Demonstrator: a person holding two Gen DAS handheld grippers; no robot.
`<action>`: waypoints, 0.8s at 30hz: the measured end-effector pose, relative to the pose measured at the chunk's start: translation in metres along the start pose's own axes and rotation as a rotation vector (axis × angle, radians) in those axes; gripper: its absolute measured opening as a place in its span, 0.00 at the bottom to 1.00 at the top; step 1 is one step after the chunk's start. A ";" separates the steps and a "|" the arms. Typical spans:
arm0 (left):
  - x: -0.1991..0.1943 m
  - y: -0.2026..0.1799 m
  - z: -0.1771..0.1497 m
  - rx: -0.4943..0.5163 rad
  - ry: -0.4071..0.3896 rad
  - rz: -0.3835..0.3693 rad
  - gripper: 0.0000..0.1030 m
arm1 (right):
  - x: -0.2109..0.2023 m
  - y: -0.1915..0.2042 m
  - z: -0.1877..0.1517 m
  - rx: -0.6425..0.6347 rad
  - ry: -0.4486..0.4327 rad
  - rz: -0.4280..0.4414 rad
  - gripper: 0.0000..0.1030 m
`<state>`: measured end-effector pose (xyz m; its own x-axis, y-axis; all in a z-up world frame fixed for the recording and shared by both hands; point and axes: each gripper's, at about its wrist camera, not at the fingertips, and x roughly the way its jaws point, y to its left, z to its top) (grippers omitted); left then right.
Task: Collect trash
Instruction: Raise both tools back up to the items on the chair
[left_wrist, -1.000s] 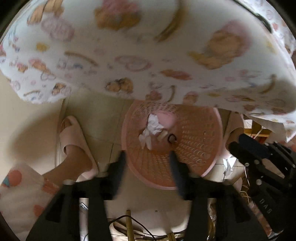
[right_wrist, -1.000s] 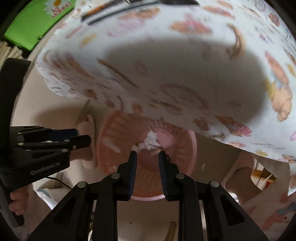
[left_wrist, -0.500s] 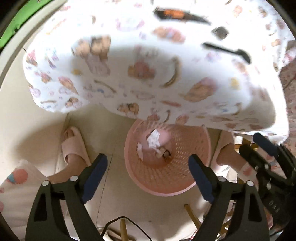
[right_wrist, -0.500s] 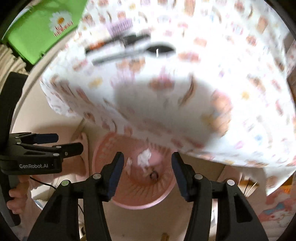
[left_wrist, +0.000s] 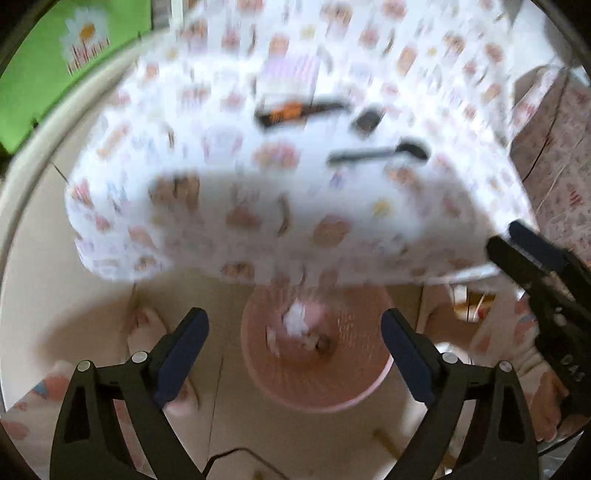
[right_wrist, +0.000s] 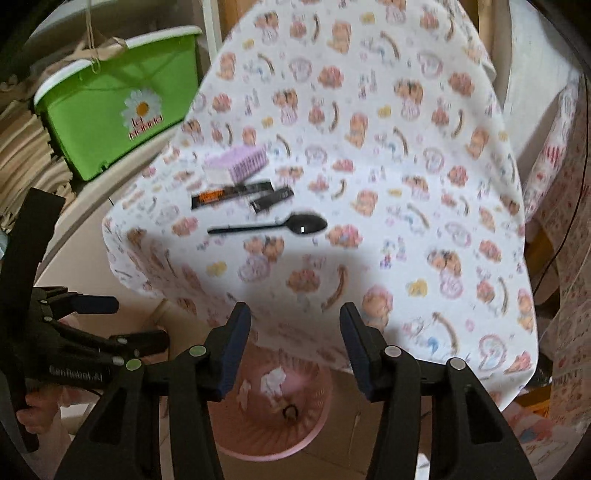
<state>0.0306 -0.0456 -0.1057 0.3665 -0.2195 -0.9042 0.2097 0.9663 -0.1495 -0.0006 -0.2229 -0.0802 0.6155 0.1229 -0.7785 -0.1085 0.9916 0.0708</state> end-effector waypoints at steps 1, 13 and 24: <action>-0.011 -0.003 0.000 -0.001 -0.060 -0.019 0.91 | -0.002 0.000 0.002 -0.001 -0.007 0.001 0.51; -0.066 -0.005 0.005 0.024 -0.556 0.196 0.94 | -0.025 -0.039 0.025 0.069 -0.092 -0.066 0.73; -0.098 -0.007 0.057 0.002 -0.729 0.278 0.99 | -0.027 -0.040 0.047 0.064 -0.217 -0.163 0.73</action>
<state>0.0449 -0.0390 0.0072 0.9091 -0.0027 -0.4165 0.0237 0.9987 0.0453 0.0239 -0.2644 -0.0328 0.7747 -0.0391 -0.6311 0.0504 0.9987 0.0000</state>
